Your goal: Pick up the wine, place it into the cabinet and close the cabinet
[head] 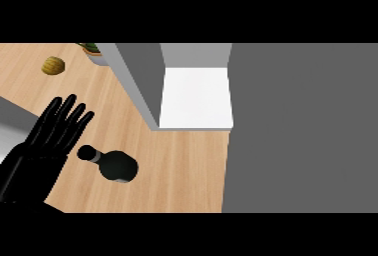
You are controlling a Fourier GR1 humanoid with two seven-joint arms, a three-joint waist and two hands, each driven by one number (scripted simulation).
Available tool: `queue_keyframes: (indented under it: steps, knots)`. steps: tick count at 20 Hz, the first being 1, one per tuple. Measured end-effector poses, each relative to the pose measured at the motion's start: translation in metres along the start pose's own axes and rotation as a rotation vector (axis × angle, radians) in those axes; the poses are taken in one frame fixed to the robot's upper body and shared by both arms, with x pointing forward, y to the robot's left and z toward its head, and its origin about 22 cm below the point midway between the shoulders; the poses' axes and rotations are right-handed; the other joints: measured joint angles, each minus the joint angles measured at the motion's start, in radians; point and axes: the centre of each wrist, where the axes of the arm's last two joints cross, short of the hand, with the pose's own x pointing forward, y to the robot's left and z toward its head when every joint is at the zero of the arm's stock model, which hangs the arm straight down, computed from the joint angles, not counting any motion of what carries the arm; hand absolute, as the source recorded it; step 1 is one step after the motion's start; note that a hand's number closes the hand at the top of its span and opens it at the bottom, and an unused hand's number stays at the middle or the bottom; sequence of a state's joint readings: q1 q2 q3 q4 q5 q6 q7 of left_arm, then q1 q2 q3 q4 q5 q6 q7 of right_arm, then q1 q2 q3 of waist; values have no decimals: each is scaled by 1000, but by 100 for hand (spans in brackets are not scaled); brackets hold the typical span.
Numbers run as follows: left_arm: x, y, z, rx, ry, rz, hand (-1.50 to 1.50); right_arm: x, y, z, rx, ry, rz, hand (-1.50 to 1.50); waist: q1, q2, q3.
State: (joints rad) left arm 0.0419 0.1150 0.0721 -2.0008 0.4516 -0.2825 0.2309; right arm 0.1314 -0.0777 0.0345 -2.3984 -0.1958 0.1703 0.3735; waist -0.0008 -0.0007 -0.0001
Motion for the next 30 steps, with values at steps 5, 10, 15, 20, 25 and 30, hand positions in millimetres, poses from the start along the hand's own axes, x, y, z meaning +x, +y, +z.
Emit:
queue_keyframes:
  steps: [5, 10, 15, 20, 25, 30]
  knots:
    - [-17, 23, 2, 19, 20, -27, -150, 3, 0, -4, 2, -4, -2, -150, 0, 0, 0]
    - [-28, 43, 10, 37, 47, -41, -150, -1, -3, 1, 8, -3, 0, -150, -1, 0, 0]
    - [-47, 61, 15, 49, 70, -49, -150, 2, -2, -2, 9, -1, 1, -150, -1, 0, 0]
    - [-68, 76, 18, 62, 99, -53, -150, -6, 1, -7, 12, -8, -7, -150, -1, 1, 0]
    - [-88, 87, 33, 57, 117, -71, -150, 2, 7, -3, 15, -3, 0, -150, -1, 0, 0]
    - [-103, 93, 28, 54, 135, -77, -150, 5, 7, -5, 15, 1, -1, -150, -2, 1, 0]
